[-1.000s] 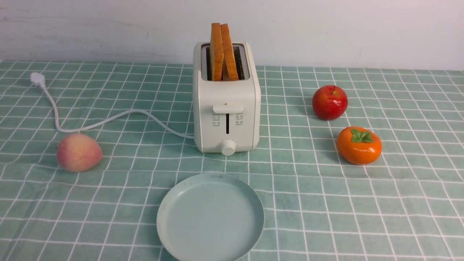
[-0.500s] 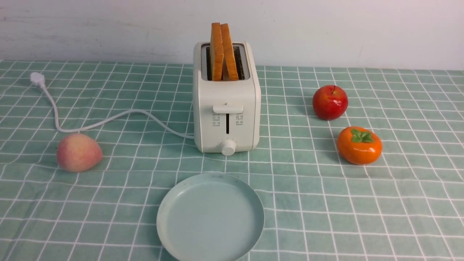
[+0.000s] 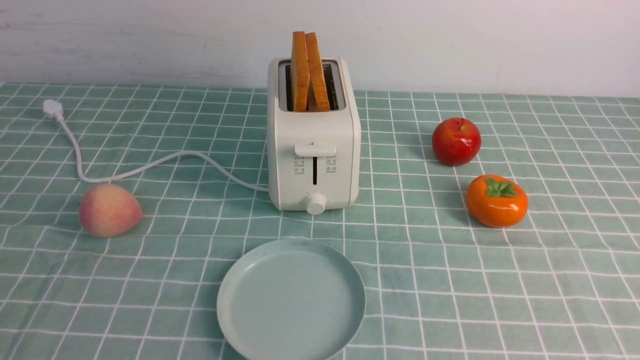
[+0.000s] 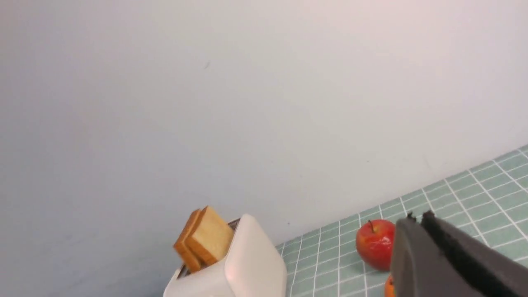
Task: Take toasted bread from bread machine on blue coffee table place on plate.
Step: 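Reach for a toast slice standing in the toaster with the left gripper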
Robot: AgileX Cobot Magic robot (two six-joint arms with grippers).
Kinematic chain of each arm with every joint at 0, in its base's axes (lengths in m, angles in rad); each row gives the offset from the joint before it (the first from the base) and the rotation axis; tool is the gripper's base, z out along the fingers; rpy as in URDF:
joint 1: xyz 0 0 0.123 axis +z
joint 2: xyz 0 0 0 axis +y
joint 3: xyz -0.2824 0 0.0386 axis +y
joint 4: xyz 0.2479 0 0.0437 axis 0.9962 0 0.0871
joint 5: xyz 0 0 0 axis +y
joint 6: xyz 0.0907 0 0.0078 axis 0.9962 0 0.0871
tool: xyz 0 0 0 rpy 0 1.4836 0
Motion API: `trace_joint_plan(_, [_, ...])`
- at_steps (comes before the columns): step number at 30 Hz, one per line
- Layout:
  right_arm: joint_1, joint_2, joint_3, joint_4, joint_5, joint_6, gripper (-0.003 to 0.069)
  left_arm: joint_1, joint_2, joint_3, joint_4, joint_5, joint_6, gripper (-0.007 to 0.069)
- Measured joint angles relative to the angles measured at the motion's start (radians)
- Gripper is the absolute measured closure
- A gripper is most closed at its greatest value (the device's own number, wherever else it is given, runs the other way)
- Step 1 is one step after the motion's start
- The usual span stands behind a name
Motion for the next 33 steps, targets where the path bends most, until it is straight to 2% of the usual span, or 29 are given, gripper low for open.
trace_joint_plan(2, [0.000, 0.120, -0.124, -0.033, 0.124, -0.012, 0.0675, 0.000, 0.098, -0.111, 0.011, 0.188, 0.096, 0.0638])
trace_joint_plan(3, [0.000, 0.168, -0.177, -0.044, 0.173, -0.015, 0.0675, 0.000, 0.159, -0.159, 0.015, 0.295, 0.117, 0.0638])
trace_joint_plan(4, [0.000, 0.180, -0.187, -0.048, 0.182, -0.015, 0.0675, 0.000, 0.159, -0.168, 0.015, 0.317, 0.117, 0.0638])
trace_joint_plan(5, [0.000, 0.242, -0.227, -0.060, 0.219, -0.017, 0.0673, 0.000, 0.227, -0.205, 0.018, 0.410, 0.129, 0.0638])
trace_joint_plan(8, [0.000, 0.452, -0.398, -0.102, 0.379, -0.025, 0.0671, 0.000, 0.486, -0.336, 0.032, 0.787, 0.157, 0.0638])
trace_joint_plan(11, [0.000, 0.603, -0.505, -0.128, 0.560, -0.041, 0.0668, 0.000, 0.683, -0.399, 0.040, 0.931, 0.240, 0.0638])
trace_joint_plan(13, [0.000, 0.667, -0.539, -0.135, 0.643, -0.064, 0.0667, 0.000, 0.774, -0.412, 0.040, 0.945, 0.303, 0.0638])
trace_joint_plan(14, [0.000, 0.725, -0.557, -0.137, 0.718, -0.091, 0.0667, 0.000, 0.884, -0.418, 0.022, 0.937, 0.371, 0.0638])
trace_joint_plan(18, [0.000, 0.789, -0.559, -0.138, 0.804, -0.132, 0.0667, -0.020, 1.063, -0.458, -0.059, 0.919, 0.438, 0.0638])
trace_joint_plan(22, [0.000, 0.790, -0.559, -0.138, 0.812, -0.148, 0.0664, -0.142, 1.137, -0.576, -0.073, 0.899, 0.419, 0.0638])
trace_joint_plan(26, [0.000, 0.790, -0.559, -0.138, 0.812, -0.158, 0.0661, -0.267, 1.197, -0.728, -0.016, 0.843, 0.347, 0.0638])
trace_joint_plan(33, [0.000, 0.790, -0.559, -0.118, 0.829, -0.159, 0.0660, -0.316, 1.398, -1.039, 0.022, 0.899, 0.303, 0.0638])
